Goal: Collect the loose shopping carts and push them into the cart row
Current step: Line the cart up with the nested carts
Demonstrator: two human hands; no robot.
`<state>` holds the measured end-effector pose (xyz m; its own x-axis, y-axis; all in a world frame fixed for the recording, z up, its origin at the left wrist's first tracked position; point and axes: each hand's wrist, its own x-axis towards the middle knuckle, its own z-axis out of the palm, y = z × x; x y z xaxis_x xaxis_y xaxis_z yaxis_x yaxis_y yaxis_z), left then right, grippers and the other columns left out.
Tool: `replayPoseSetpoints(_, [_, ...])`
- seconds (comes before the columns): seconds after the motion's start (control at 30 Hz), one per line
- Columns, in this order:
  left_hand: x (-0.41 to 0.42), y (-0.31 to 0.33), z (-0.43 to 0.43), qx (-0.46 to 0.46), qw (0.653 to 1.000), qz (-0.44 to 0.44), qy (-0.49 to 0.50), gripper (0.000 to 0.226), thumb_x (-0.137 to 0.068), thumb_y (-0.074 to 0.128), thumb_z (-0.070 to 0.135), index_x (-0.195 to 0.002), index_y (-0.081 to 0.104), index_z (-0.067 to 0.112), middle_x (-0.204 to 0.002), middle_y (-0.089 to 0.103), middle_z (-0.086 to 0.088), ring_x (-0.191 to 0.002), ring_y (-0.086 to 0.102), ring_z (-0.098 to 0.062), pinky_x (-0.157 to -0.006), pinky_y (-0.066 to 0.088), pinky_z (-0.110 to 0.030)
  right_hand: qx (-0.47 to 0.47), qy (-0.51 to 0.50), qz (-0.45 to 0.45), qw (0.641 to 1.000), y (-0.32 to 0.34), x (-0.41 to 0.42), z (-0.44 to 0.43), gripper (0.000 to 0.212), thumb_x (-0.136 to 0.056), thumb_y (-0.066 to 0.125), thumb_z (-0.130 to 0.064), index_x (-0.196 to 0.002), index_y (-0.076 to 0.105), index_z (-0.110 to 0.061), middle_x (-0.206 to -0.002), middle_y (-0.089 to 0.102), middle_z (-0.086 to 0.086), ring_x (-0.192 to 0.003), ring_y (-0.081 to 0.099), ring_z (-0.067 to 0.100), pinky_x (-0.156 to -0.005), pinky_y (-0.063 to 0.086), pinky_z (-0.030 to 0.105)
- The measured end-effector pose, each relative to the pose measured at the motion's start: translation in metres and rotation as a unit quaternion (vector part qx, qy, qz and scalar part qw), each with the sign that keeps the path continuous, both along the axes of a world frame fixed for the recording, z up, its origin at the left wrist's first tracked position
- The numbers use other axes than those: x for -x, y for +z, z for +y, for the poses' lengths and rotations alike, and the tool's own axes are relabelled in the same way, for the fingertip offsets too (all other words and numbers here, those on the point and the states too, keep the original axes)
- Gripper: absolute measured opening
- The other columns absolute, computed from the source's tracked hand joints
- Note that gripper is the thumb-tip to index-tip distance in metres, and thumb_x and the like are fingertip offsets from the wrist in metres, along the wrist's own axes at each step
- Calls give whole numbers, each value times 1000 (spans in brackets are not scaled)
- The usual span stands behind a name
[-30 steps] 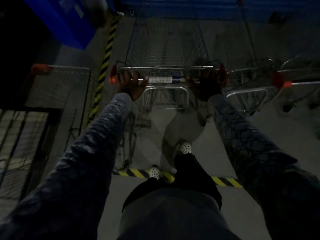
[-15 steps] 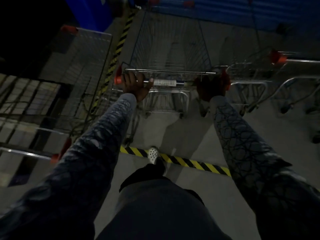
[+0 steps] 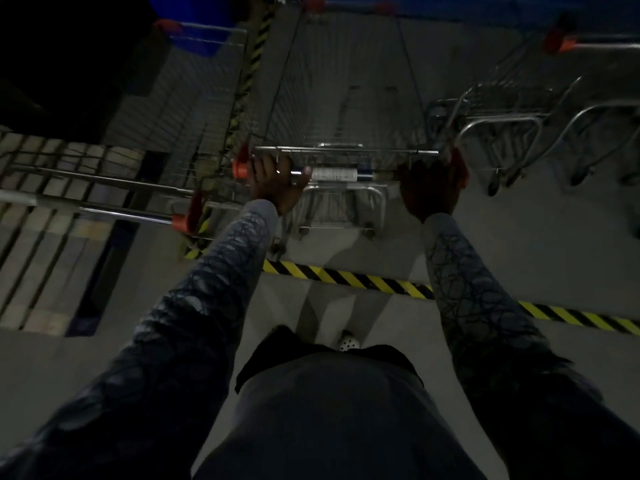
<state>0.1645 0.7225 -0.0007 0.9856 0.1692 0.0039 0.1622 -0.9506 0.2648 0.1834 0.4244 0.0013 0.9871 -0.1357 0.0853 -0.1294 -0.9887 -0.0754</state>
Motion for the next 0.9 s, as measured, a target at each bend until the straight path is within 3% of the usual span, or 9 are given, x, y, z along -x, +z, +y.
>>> replayPoseSetpoints(0.03, [9,0,4,-7,1000,-21,4,80,-96,36,67,-139,51,2,-144,43,-34,-137,37,-49,-116,23,-58,7,-1,-18,1000,-2,12,3,58,-99,30,-53,-97,73,-15,-113,68,19,-133,46,37,-122,13,50])
replayPoseSetpoints(0.13, [35,-9,16,-59,993,-100,9,71,-96,38,65,-109,68,2,-105,65,-28,-99,63,-42,-92,49,-50,24,-32,-69,997,-6,42,16,54,-101,34,-47,-87,74,-14,-95,71,13,-122,52,33,-120,18,45])
replayPoseSetpoints(0.37, [78,-15,38,-95,981,-145,-81,61,-81,63,67,-97,67,9,-91,66,-21,-87,63,-36,-89,37,-47,33,-84,-58,994,-7,96,36,64,-102,30,-47,-82,74,-6,-86,70,17,-116,56,34,-119,21,45])
replayPoseSetpoints(0.5, [91,-15,46,-96,970,-202,-95,60,-80,63,67,-92,66,8,-88,64,-18,-82,62,-34,-83,39,-44,10,-97,-29,995,-6,105,40,56,-102,37,-49,-99,75,-9,-106,70,17,-136,39,35,-115,17,45])
replayPoseSetpoints(0.67, [100,-20,63,-107,962,-185,-170,73,-93,35,71,-99,65,5,-96,63,-21,-89,61,-36,-84,49,-47,-8,-104,-31,994,-13,112,37,56,-100,36,-52,-107,73,-11,-109,71,12,-140,35,32,-116,20,45])
replayPoseSetpoints(0.8, [97,-17,97,-188,918,-179,-301,54,-91,46,55,-119,61,12,-115,60,-16,-108,57,-36,-100,36,-56,15,-122,-27,992,-13,118,43,53,-102,33,-49,-100,76,-17,-109,72,11,-141,34,27,-110,11,37])
replayPoseSetpoints(0.9, [88,-1,130,-257,904,-155,-304,53,-88,55,50,-129,57,17,-129,54,-16,-120,50,-37,-105,30,-58,43,-131,6,990,-12,119,44,52,-104,28,-48,-113,72,-21,-110,69,11,-134,40,30,-110,17,40])
